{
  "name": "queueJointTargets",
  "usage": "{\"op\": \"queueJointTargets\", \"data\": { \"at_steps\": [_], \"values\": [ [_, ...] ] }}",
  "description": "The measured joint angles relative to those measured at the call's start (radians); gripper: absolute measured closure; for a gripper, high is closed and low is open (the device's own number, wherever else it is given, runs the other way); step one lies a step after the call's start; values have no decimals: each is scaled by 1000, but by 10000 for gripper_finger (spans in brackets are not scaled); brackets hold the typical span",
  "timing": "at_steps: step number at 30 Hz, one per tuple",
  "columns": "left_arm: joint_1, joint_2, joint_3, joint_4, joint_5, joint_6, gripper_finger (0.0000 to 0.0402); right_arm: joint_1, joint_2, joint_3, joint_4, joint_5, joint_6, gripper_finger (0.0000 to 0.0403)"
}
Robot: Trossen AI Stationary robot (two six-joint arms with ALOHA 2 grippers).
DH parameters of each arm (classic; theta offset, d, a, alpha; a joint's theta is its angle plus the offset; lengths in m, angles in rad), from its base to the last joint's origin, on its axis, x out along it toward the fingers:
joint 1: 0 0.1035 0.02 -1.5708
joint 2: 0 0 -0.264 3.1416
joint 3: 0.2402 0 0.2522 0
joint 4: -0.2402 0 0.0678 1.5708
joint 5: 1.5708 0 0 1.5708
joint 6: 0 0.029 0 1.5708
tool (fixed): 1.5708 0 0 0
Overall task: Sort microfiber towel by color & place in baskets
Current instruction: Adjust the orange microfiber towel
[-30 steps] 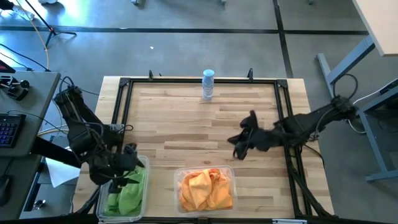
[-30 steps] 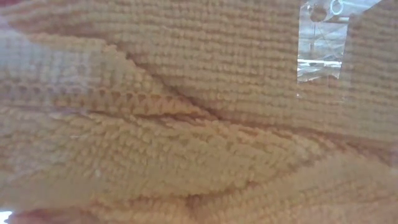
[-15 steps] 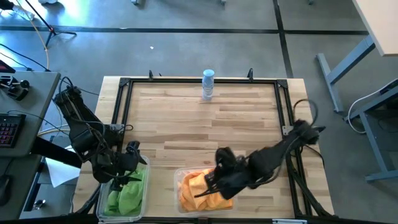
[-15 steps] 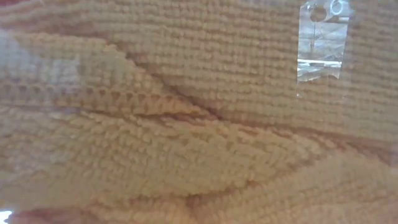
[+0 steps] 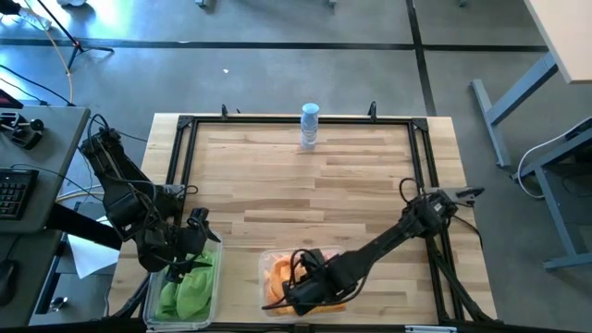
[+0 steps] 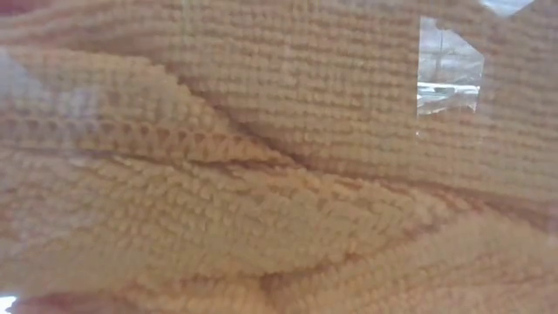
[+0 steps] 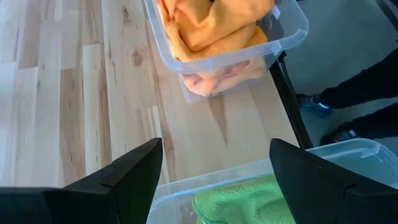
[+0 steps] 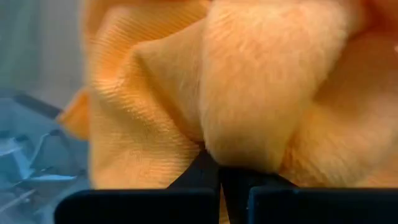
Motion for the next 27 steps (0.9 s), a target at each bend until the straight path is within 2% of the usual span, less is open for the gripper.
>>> {"op": "queueJointTargets", "data": {
  "at_steps": [6, 12, 18, 24, 27],
  "values": [
    [0, 0, 0, 0, 0, 0, 117, -9, 90, -4, 52, -67, 45, 403],
    [0, 0, 0, 0, 0, -1, 117, -20, 134, -1, 61, -79, 45, 403],
    [0, 0, 0, 1, -1, -5, 117, -29, 159, -1, 66, -119, -12, 402],
    [0, 0, 0, 1, 3, -37, 117, -8, 133, 27, 53, -31, -57, 399],
    [0, 0, -1, 1, 5, -37, 117, 1, 117, 69, 21, 27, -96, 380]
  ]
}}
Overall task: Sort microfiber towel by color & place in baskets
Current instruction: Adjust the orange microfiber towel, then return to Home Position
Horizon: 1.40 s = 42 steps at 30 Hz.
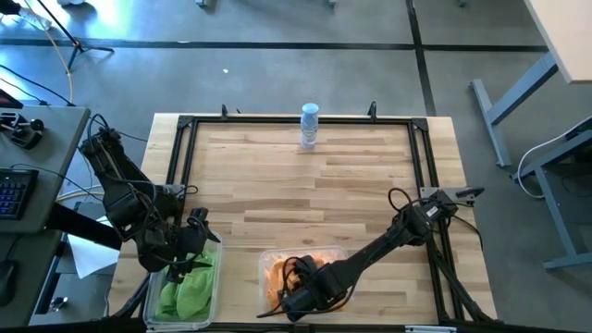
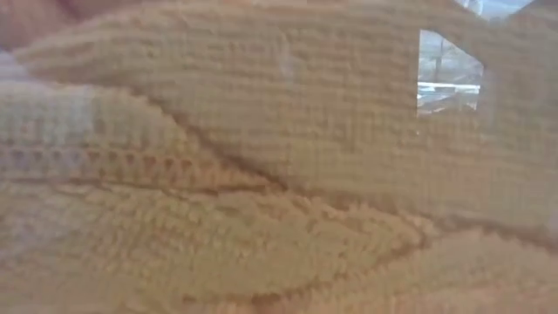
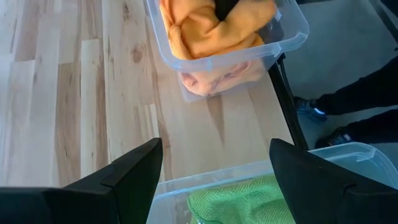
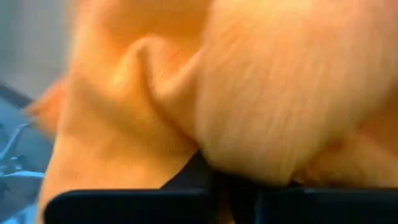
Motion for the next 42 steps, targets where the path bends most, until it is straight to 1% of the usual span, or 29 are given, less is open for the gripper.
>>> {"op": "queueJointTargets", "data": {
  "at_steps": [5, 6, 8, 11, 15, 20, 24, 26, 28, 31, 34, 36, 39, 41, 42],
  "values": [
    [0, 0, 0, 0, 0, 0, 117, 10, -27, 89, -81, 77, -37, 320],
    [0, 0, 0, 0, 0, 0, 117, 11, -39, 87, -83, 84, -37, 308],
    [0, 0, 0, 0, 1, 0, 117, 16, -65, 67, -78, 84, -29, 284],
    [0, 0, 0, 0, 1, 0, 117, 20, -91, 75, -94, 62, -19, 261],
    [0, 0, 0, 1, 1, 1, 117, 35, -125, 88, -99, 79, -45, 250],
    [0, 0, 0, 18, 2, 0, 117, 68, -191, 89, -130, 203, -106, 249],
    [0, 0, 0, 27, 1, 0, 117, 79, -210, 89, -181, 179, -252, 249],
    [0, 0, 0, 51, -2, -32, 117, 78, -211, 89, -199, 173, -275, 249],
    [4, 0, 0, 80, -3, -11, 117, 76, -213, 89, -222, 189, -299, 249],
    [32, 0, 0, 119, -1, 56, 117, 68, -214, 89, -264, 199, -374, 257],
    [95, 0, -21, 156, 21, 97, 117, 54, -214, 89, -280, 201, -488, 282],
    [153, 0, -47, 193, 72, 138, 117, 47, -214, 89, -279, 203, -576, 307],
    [250, 0, -91, 275, 191, 206, 117, 33, -218, 89, -289, 203, -674, 354],
    [310, 0, -123, 331, 244, 244, 117, 23, -229, 89, -306, 203, -725, 387],
    [337, -2, -133, 348, 260, 259, 117, 20, -239, 89, -309, 211, -756, 395]
  ]
}}
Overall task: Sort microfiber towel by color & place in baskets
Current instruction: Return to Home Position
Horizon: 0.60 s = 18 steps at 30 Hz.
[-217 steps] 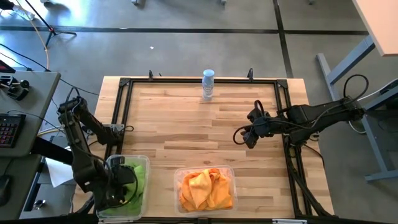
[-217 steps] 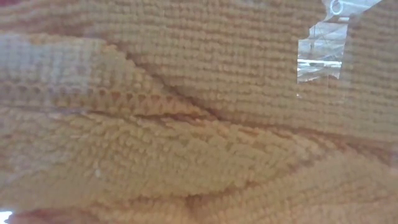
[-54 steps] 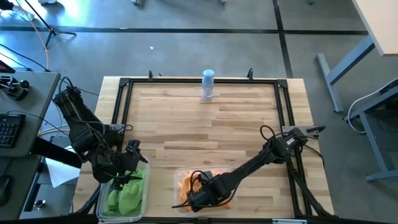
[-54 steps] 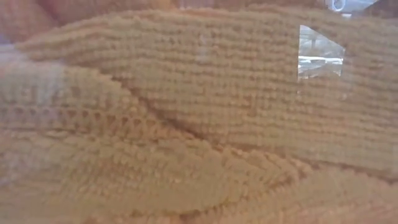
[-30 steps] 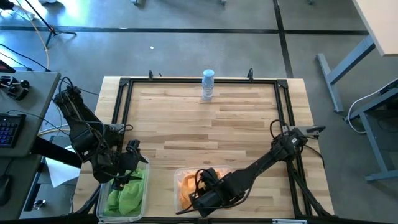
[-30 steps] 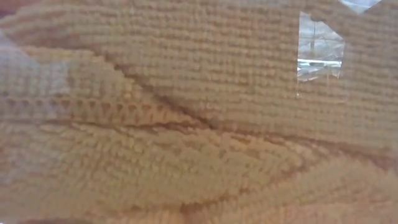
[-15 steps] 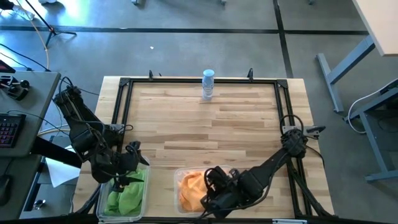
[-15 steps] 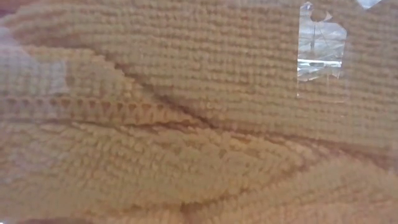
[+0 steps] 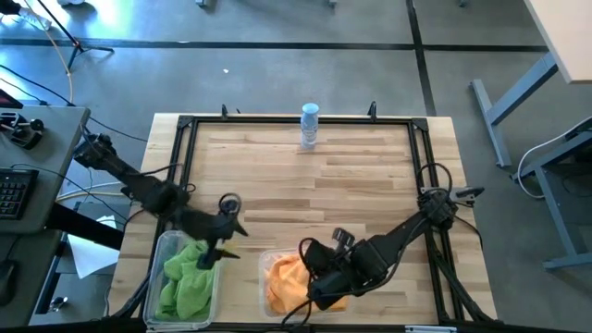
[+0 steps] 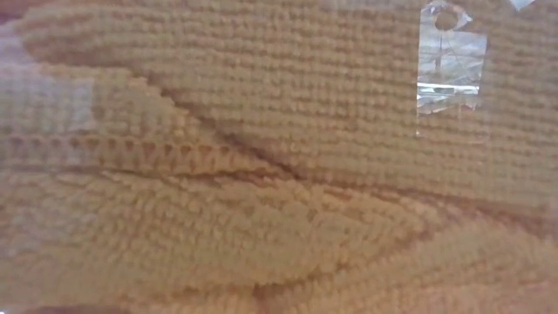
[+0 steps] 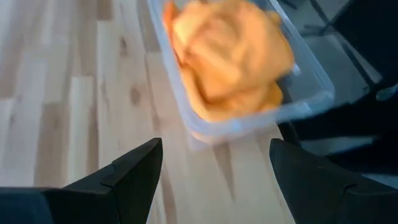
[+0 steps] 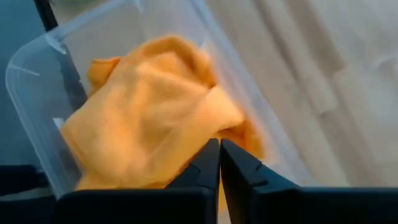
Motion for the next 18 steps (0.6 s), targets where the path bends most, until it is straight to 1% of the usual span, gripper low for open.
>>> {"op": "queueJointTargets", "data": {
  "at_steps": [2, 4, 7, 11, 14, 16, 18],
  "values": [
    [50, -3, -15, 45, 18, 30, 117, 0, -23, 0, -16, 45, -62, 391],
    [102, -10, -38, 110, 41, 67, 117, 0, -45, 0, -32, 116, -131, 388],
    [179, -35, -82, 213, 80, 104, 117, 8, -80, 0, -109, 206, -180, 399],
    [278, -89, -159, 339, 74, 132, 117, 10, -150, -66, -102, 246, -295, 400],
    [348, -148, -232, 441, 69, 150, 117, 3, -239, -191, -102, 245, -332, 402],
    [388, -193, -278, 514, 57, 153, 117, 2, -327, -313, -73, 253, -333, 402],
    [420, -235, -324, 533, 23, 172, 117, 3, -445, -467, -11, 270, -329, 402]
  ]
}}
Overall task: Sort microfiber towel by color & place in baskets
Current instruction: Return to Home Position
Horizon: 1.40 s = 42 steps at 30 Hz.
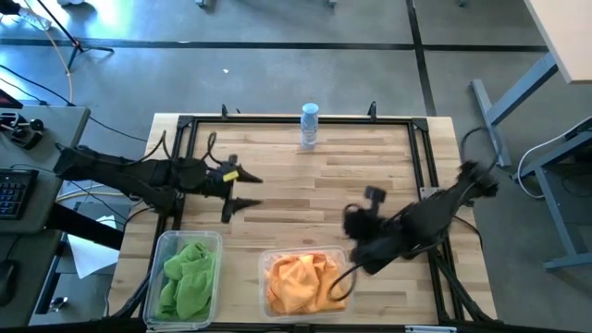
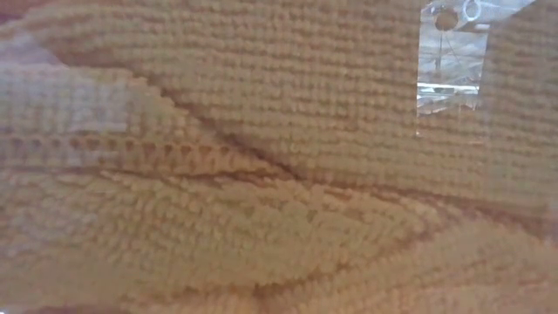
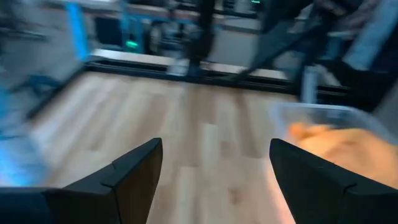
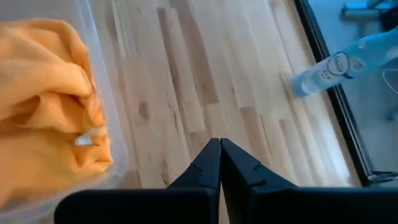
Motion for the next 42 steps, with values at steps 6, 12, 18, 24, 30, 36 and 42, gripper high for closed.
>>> {"op": "queueJointTargets", "data": {
  "at_steps": [6, 12, 18, 24, 30, 36, 42],
  "values": [
    [48, -116, -95, 5, -118, 35, 117, -11, -384, -515, 414, 15, -68, 402],
    [52, -253, -203, 3, -154, 126, 117, -86, -697, -939, 849, -59, -189, 403],
    [64, -424, -387, 159, -74, 65, 117, -180, -909, -1193, 1098, -121, -298, 403],
    [69, -540, -565, 355, -56, 59, 117, -247, -1015, -1296, 1117, -122, -319, 403],
    [69, -637, -684, 433, -55, 31, 117, -282, -1029, -1312, 1099, -124, -226, 403],
    [69, -760, -716, 387, -43, 30, 117, -282, -1029, -1312, 1099, -164, -261, 403],
    [69, -913, -715, 252, -10, 69, 117, -282, -1029, -1312, 1099, -168, -261, 403]
  ]
}}
